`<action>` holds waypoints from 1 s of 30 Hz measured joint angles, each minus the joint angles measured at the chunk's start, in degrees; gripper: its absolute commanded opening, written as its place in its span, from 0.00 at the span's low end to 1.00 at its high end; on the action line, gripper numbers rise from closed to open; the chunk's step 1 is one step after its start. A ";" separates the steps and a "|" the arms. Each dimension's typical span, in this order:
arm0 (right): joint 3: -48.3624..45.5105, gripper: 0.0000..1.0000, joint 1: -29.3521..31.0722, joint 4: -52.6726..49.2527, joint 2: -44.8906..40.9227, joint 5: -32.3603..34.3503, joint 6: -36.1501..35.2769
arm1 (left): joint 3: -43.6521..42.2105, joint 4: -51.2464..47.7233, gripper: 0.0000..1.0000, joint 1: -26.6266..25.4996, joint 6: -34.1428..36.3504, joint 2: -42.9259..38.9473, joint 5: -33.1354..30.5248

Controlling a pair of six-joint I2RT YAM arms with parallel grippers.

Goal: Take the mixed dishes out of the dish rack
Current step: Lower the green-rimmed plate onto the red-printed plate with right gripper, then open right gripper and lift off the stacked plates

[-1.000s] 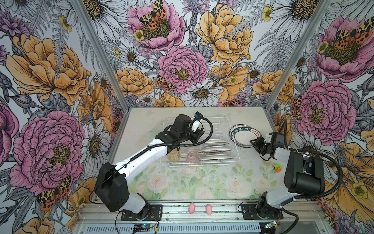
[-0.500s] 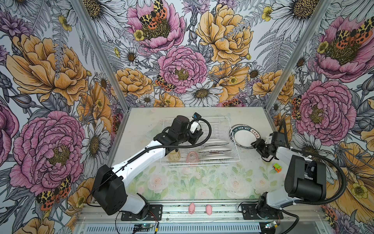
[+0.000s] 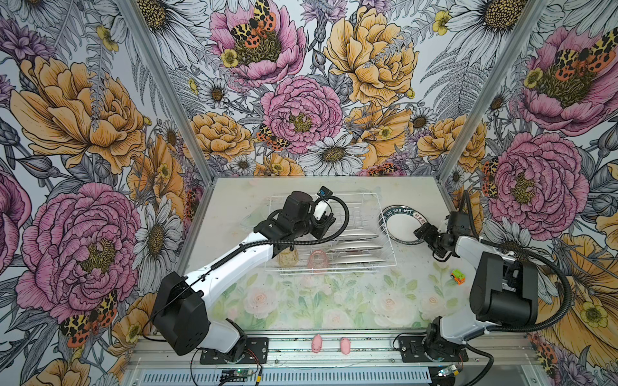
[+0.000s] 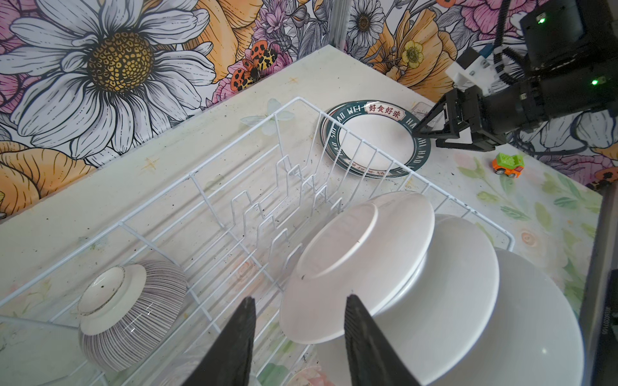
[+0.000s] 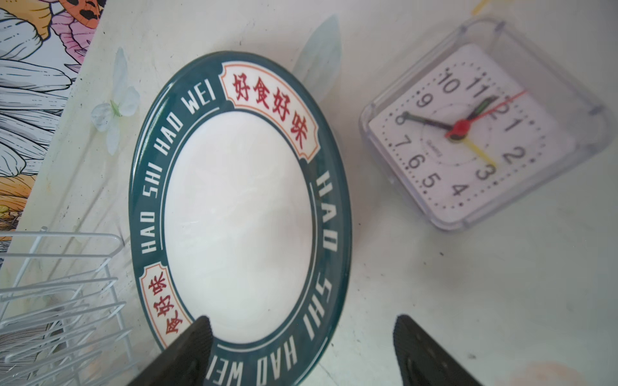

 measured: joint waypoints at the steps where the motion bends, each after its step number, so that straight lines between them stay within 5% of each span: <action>1: 0.57 0.88 0.24 -0.02 0.81 0.37 -0.02 | 0.00 0.00 0.45 0.00 0.00 0.00 0.00; 30: 10.78 0.92 6.23 -0.66 12.07 5.51 -0.42 | 0.00 -0.09 0.47 0.76 1.09 0.22 0.46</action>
